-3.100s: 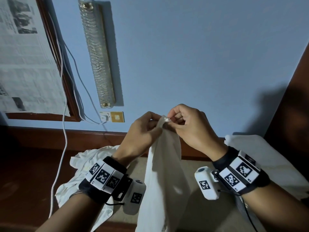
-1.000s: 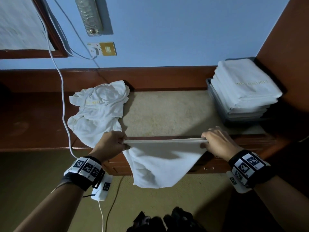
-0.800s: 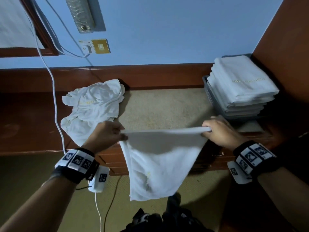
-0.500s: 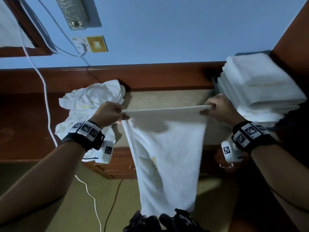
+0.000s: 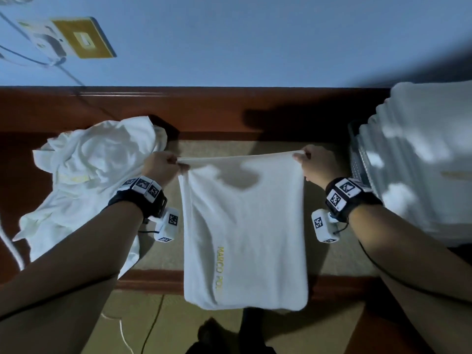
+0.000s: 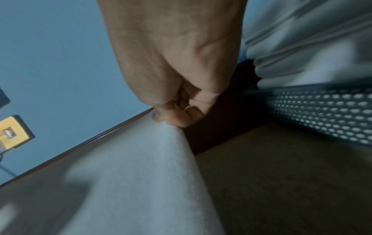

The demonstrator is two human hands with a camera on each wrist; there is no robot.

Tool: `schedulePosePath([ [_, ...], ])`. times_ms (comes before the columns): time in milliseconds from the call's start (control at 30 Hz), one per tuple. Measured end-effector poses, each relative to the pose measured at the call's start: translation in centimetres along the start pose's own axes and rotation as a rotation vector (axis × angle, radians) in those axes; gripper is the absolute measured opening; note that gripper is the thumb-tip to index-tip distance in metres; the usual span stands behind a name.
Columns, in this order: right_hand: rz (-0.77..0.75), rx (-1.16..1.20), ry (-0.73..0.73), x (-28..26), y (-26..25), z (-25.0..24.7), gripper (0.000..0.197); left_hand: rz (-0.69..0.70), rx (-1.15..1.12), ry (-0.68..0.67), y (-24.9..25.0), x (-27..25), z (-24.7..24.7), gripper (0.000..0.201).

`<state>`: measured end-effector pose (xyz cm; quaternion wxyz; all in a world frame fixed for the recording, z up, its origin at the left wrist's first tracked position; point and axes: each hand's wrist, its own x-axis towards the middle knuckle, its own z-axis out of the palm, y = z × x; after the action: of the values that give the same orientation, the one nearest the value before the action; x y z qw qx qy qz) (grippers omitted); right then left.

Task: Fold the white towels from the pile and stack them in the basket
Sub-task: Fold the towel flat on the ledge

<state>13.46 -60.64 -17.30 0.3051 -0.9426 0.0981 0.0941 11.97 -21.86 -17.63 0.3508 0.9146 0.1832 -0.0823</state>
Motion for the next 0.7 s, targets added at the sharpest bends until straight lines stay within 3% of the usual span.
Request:
schedulePosePath([
  [133,0.134,0.109,-0.021,5.5,0.8,2.6,0.027,-0.169,-0.294,-0.059,-0.1,5.9,2.9,0.011],
  [200,0.204,0.166,-0.035,7.9,1.5,4.3,0.024,-0.195,-0.317,-0.084,-0.6,9.1,5.1,0.012],
  [367,0.316,0.273,-0.062,13.8,2.7,7.0,0.008,-0.184,-0.195,-0.039,-0.9,15.2,9.5,0.009],
  [500,0.320,0.220,-0.041,18.1,3.0,8.8,0.019,-0.111,-0.061,-0.029,-0.5,19.0,11.3,0.016],
  [567,0.327,0.229,-0.072,19.0,3.5,9.7,0.007,-0.079,0.010,-0.019,-0.4,19.6,12.1,0.012],
  [633,0.302,0.225,-0.109,19.2,3.8,10.1,0.024,0.006,0.082,0.032,-0.8,19.1,12.7,0.014],
  [700,0.201,0.044,-0.133,18.6,3.8,10.0,0.049,0.068,0.165,0.064,-1.8,18.0,12.7,0.040],
])
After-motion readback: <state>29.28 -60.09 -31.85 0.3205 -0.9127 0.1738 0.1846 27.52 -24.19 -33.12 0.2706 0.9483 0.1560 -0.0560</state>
